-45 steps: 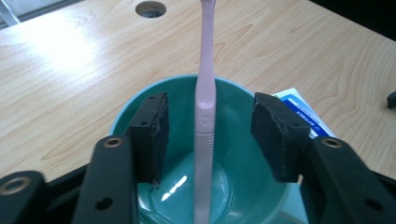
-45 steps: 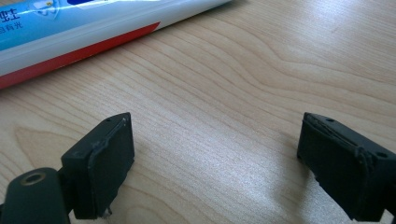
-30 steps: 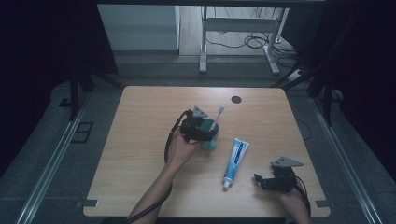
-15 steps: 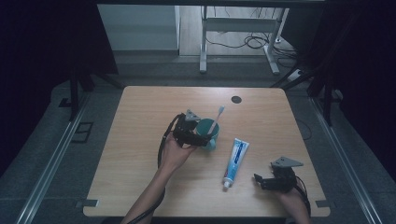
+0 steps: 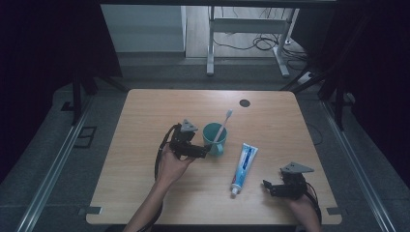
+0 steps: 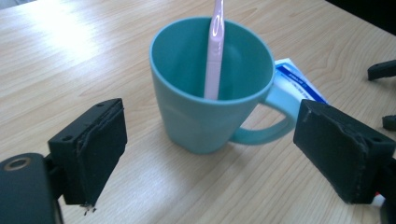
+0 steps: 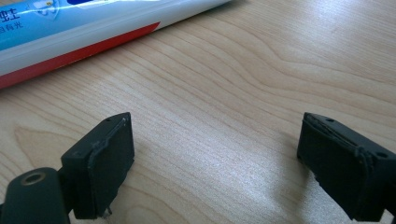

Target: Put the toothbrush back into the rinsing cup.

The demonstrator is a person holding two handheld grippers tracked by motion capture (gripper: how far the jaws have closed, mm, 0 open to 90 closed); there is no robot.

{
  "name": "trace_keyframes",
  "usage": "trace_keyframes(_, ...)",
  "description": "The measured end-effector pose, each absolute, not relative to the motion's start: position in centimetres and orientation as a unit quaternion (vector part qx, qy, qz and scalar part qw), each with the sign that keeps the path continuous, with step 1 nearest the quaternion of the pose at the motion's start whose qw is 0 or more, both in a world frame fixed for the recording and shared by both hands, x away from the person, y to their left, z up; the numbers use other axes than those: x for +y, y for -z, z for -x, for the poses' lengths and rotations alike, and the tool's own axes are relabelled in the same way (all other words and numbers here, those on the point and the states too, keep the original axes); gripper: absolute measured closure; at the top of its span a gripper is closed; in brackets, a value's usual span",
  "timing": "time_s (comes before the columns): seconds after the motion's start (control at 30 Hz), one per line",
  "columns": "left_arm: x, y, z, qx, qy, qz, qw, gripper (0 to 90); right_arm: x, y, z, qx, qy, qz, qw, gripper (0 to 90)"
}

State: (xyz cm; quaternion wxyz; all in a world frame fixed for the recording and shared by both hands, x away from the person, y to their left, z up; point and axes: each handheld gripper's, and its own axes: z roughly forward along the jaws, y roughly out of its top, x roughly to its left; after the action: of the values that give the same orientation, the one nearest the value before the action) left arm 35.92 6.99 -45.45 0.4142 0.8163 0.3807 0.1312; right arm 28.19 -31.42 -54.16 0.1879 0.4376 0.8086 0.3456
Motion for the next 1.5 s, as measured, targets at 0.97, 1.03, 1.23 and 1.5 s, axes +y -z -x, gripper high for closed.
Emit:
trace_keyframes(0.97,9.5,49.4,-32.0,0.383,-0.142,-0.827,0.385,0.5,-31.4,54.2,-28.2,0.808,-0.345,-0.439,0.187,10.5)
trace_keyframes(1.03,9.7,49.8,-31.8,0.384,-0.141,-0.828,0.383,0.4,-31.4,54.2,-28.2,0.809,-0.345,-0.439,0.187,10.5)
trace_keyframes(1.23,10.3,51.1,-30.9,0.390,-0.141,-0.828,0.377,0.1,-31.4,54.2,-28.2,0.808,-0.345,-0.439,0.187,10.5)
trace_keyframes(1.5,10.9,52.8,-30.0,0.395,-0.145,-0.834,0.358,0.0,-31.4,54.2,-28.2,0.809,-0.345,-0.437,0.188,10.5)
